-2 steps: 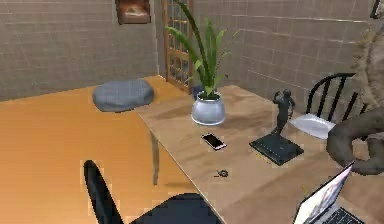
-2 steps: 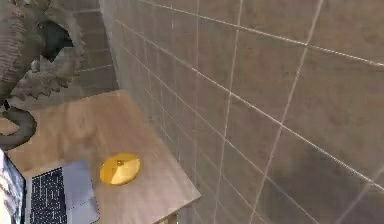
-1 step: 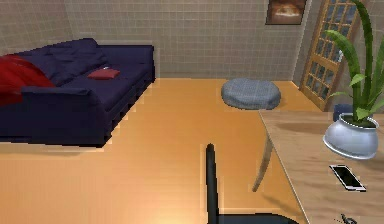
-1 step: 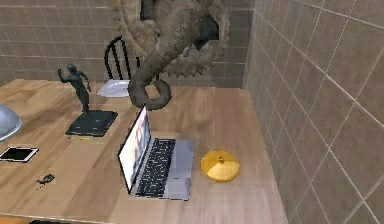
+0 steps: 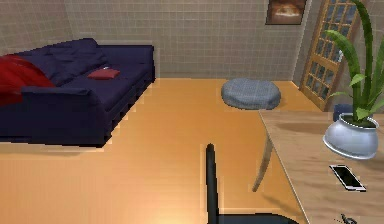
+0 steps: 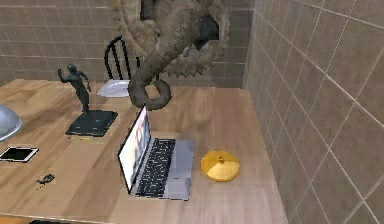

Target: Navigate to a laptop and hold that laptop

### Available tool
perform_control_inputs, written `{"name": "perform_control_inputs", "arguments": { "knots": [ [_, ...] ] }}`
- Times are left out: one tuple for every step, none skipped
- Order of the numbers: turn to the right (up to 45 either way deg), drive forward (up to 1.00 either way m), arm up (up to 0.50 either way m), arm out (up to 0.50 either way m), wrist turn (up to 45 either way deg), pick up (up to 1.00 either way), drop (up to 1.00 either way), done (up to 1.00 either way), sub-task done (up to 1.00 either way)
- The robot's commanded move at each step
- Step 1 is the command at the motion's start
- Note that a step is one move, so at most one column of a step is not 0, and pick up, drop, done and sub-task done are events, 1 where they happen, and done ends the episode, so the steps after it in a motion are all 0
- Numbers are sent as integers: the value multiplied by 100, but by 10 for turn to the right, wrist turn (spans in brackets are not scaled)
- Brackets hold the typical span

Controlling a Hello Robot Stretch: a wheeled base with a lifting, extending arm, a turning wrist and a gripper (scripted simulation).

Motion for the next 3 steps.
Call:
{"name": "perform_control_inputs", "arguments": {
  "knots": [
    [0,0,38,0,0,0,0,0,0],
    [0,0,0,12,0,0,0,0,0],
    [0,0,0,0,450,0,0,0,0]
  ]
}}
